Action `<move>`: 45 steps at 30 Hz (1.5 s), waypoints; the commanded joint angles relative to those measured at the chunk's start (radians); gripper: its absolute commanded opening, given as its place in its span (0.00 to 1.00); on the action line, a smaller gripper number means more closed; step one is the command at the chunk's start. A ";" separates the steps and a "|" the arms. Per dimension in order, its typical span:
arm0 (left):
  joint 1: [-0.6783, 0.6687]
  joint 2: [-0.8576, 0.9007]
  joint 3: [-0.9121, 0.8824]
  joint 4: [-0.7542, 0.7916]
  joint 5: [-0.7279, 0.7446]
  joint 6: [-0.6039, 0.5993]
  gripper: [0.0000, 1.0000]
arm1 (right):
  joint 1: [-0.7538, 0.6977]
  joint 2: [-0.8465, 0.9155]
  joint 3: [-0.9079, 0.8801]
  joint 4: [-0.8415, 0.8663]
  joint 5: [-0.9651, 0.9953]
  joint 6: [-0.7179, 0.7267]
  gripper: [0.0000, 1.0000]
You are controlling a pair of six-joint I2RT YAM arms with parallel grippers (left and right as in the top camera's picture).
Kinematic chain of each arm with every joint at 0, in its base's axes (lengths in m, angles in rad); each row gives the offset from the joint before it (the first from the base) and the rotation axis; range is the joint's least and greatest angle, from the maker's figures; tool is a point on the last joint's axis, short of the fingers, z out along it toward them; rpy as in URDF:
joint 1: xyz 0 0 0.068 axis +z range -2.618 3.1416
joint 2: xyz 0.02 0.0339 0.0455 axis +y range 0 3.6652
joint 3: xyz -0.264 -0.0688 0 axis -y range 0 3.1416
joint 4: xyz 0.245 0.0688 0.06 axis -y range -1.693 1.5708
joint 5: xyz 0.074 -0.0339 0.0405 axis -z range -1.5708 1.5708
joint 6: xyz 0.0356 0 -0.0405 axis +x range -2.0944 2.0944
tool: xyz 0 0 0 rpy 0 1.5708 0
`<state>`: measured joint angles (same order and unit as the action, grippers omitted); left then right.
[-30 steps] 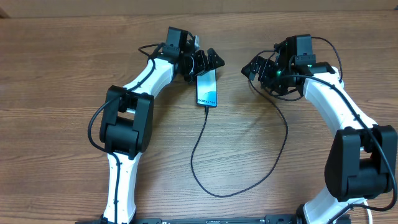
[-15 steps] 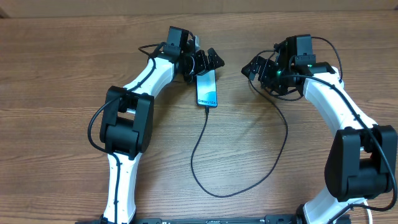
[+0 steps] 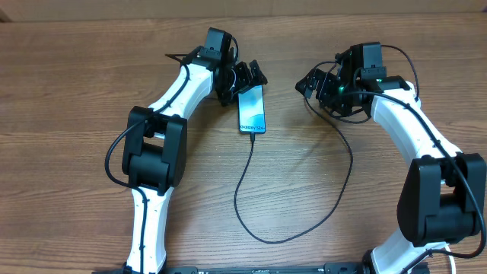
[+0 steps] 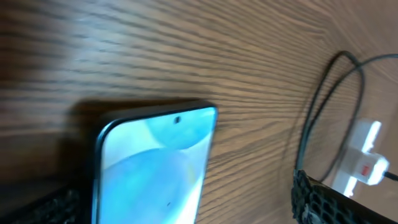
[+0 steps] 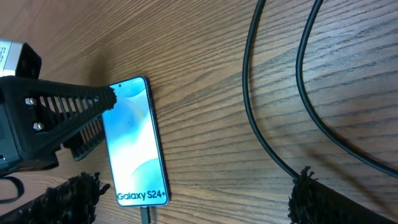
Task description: Plug charger to phone and switch on socket
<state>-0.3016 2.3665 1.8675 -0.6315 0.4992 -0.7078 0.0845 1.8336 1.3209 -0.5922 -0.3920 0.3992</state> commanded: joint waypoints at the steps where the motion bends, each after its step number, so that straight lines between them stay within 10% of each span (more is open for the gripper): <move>1: 0.000 0.046 0.021 -0.064 -0.123 -0.014 1.00 | -0.007 -0.038 0.009 0.005 0.006 -0.008 1.00; 18: 0.000 0.033 0.061 -0.131 -0.093 -0.001 1.00 | -0.007 -0.038 0.009 0.006 0.006 -0.008 1.00; 45: 0.001 -0.433 0.152 -0.560 -0.247 0.442 1.00 | -0.007 -0.038 0.009 -0.002 0.010 -0.008 1.00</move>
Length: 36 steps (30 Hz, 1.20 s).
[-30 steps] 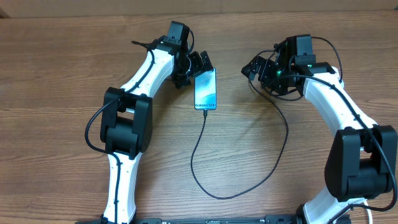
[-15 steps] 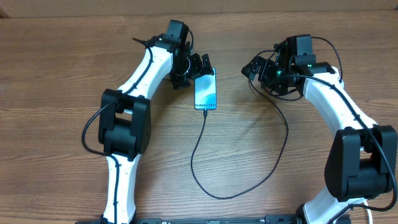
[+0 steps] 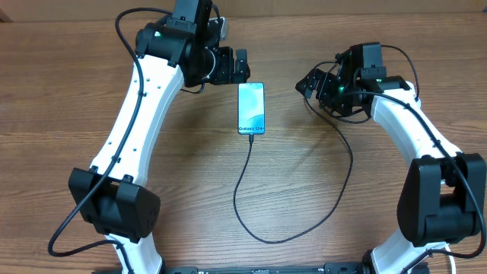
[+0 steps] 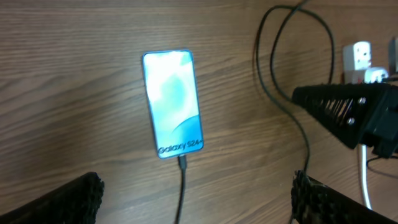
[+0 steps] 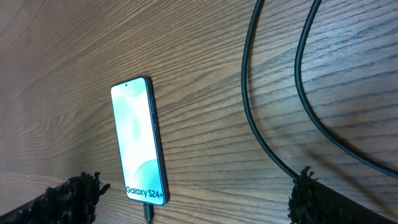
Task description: Plug charger to phone and switch on socket
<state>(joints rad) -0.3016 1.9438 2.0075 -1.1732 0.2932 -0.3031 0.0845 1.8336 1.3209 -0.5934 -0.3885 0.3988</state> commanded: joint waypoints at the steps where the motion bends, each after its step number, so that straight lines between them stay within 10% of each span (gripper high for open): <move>1: 0.001 -0.009 0.012 -0.024 -0.042 0.037 1.00 | -0.007 -0.038 0.009 -0.004 0.006 -0.008 1.00; 36: 0.001 -0.008 0.011 -0.027 -0.042 0.037 1.00 | -0.473 -0.038 0.318 -0.475 -0.097 -0.306 1.00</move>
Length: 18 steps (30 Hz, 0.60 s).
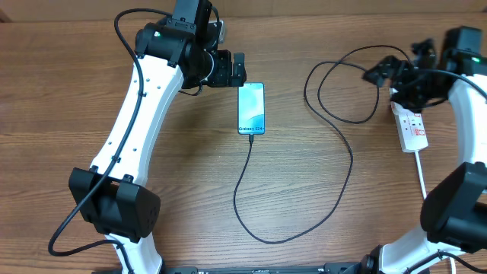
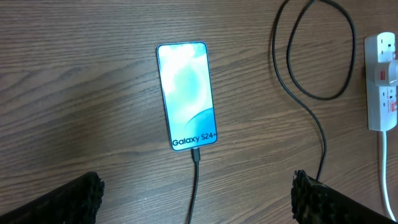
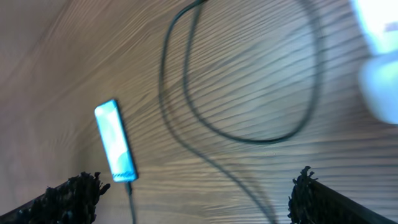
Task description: Plug charger to phone and switch on socket
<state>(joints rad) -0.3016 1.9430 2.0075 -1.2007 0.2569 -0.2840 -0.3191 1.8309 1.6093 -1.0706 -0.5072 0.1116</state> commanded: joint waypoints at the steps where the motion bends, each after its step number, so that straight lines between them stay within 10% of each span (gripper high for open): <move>1: 0.001 -0.008 0.011 0.001 -0.006 0.018 1.00 | -0.098 -0.035 0.029 0.000 0.020 -0.034 1.00; 18: 0.001 -0.008 0.011 0.001 -0.005 0.018 1.00 | -0.321 0.023 0.029 0.020 0.006 -0.174 1.00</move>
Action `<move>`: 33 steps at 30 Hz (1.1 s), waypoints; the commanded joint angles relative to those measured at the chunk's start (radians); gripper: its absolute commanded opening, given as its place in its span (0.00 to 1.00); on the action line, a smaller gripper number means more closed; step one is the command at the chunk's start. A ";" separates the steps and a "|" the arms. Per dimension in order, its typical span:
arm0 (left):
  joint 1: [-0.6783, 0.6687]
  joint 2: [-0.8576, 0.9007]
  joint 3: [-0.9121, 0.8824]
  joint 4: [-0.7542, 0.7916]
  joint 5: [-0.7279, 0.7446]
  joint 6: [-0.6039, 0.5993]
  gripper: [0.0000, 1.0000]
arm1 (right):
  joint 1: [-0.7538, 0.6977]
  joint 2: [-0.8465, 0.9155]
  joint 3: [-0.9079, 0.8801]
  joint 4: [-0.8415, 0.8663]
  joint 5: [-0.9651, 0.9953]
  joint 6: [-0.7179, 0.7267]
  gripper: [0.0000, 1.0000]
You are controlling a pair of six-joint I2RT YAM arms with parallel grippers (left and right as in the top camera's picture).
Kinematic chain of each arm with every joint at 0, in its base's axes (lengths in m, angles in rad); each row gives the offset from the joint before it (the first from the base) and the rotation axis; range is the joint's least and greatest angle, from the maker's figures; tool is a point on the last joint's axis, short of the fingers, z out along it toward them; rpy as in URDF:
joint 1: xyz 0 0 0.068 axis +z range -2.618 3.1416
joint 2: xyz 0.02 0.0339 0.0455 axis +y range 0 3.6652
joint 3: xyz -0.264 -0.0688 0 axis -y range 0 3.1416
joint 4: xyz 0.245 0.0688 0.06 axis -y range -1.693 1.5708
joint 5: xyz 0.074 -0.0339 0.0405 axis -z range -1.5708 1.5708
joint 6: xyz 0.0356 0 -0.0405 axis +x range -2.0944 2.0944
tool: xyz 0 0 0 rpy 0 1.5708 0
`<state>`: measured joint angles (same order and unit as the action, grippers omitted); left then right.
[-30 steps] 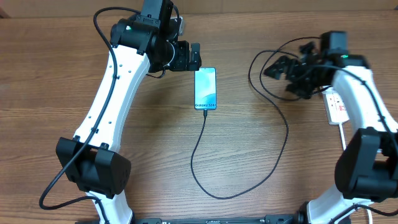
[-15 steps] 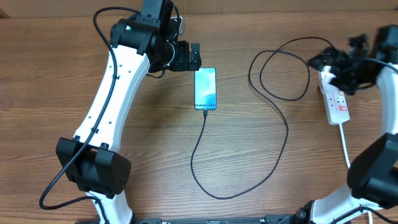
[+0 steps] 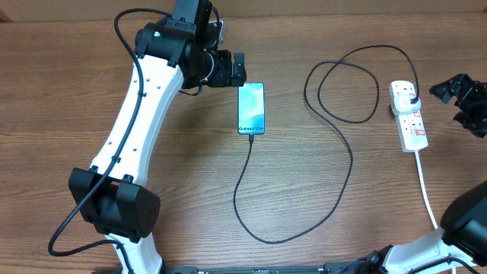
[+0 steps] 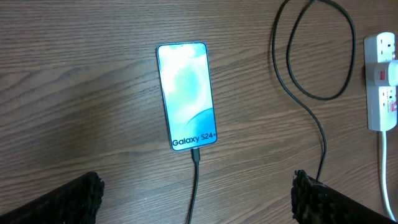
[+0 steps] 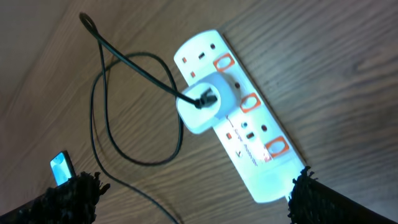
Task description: Plug charger to phone and switch on socket
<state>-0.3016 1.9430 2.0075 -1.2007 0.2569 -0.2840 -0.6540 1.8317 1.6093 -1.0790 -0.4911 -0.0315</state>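
The lit phone lies flat mid-table with the black charger cable in its bottom port; the left wrist view shows the phone and its plugged-in connector. From there the cable loops right to a white charger plug seated in the white power strip, which has red switches. My left gripper hovers open just behind and left of the phone. My right gripper is open, right of the strip, touching nothing.
The strip's own white lead runs toward the near table edge at right. The slack black cable forms a loop between phone and strip. The wooden table shows bare wood on the left.
My right gripper has moved from over the power strip's far end to the right of it, so the whole strip shows. Left arm, phone and cable are unchanged.
At first my left gripper was low at the phone's top end and my right gripper hung over the cable loop. Then the left arm stood raised behind the phone. Later the right gripper was at the power strip, and now it is right of it.
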 commanded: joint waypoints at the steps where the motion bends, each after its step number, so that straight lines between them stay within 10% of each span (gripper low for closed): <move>1: 0.001 -0.008 0.011 0.000 -0.005 0.018 1.00 | 0.018 0.034 0.029 0.038 -0.011 -0.031 1.00; 33: 0.001 -0.008 0.011 0.001 -0.005 0.018 1.00 | 0.111 0.204 0.028 0.136 0.056 -0.093 1.00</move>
<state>-0.3016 1.9430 2.0075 -1.2007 0.2569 -0.2840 -0.5426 2.0319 1.6161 -0.9504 -0.4530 -0.1127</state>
